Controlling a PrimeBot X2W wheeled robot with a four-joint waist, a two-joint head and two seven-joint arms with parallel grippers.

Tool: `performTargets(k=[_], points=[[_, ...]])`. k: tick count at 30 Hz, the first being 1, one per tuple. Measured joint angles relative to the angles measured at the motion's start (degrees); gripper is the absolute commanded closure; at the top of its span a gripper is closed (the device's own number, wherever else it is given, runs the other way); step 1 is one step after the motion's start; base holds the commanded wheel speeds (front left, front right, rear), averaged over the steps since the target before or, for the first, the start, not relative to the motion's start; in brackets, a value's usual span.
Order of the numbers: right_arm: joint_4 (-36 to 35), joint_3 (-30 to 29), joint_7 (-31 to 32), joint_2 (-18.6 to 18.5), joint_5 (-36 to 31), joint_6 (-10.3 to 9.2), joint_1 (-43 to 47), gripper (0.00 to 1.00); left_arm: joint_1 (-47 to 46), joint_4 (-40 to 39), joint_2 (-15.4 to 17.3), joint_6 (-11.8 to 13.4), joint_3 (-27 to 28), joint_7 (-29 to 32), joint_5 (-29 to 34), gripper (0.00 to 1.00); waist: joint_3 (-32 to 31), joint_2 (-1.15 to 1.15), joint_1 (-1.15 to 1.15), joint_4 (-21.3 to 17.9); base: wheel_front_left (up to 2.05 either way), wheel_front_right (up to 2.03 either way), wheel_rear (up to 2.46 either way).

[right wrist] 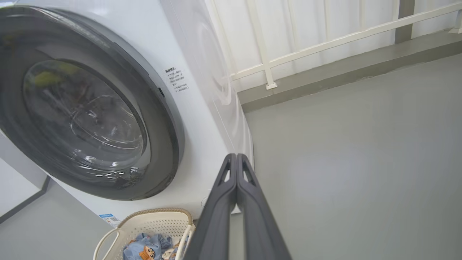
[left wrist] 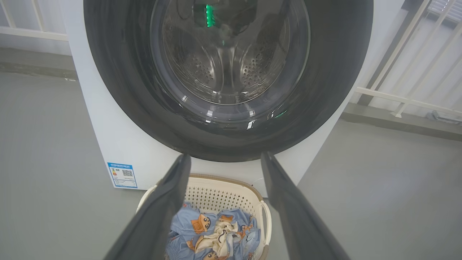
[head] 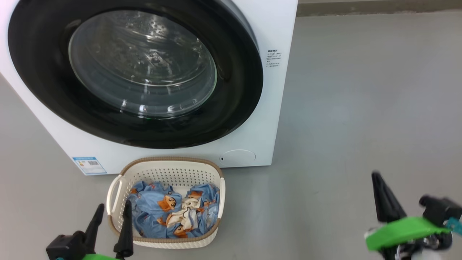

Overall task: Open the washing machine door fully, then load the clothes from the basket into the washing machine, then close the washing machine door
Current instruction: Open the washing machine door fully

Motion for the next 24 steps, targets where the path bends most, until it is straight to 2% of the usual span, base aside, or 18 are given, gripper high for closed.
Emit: performTargets(k=[7, 13, 18, 24], points=[[-3.38, 0.83, -0.01, 0.55, 10.87, 0.00, -7.11, 1.00, -0.37, -0.48, -0.36, 0.00, -0.85, 0.00, -0.52, 0.00, 2.00, 0.00, 0.00, 0.70, 0.00, 0.00, 0.00], [-5.16, 1.89, -0.29, 0.54, 24.15, 0.00, -15.37, 1.00, -2.98, -0.97, -0.71, 0.00, -1.92, 0.00, -0.64, 0.00, 4.77, 0.00, 0.00, 1.76, 0.00, 0.00, 0.00], [-5.49, 4.16, -0.42, -2.40, 32.15, 0.00, -20.91, 1.00, -5.21, -1.01, -0.92, 0.00, -3.21, 0.00, -1.11, 0.00, 7.19, 0.00, 0.00, 3.22, 0.00, 0.00, 0.00], [-6.01, 13.11, -0.43, -8.18, 43.70, 0.00, -27.08, 1.00, -7.06, -1.22, -1.22, 0.00, -4.91, 0.00, -2.31, 0.00, 9.93, 0.00, 0.00, 5.35, 0.00, 0.00, 0.00]])
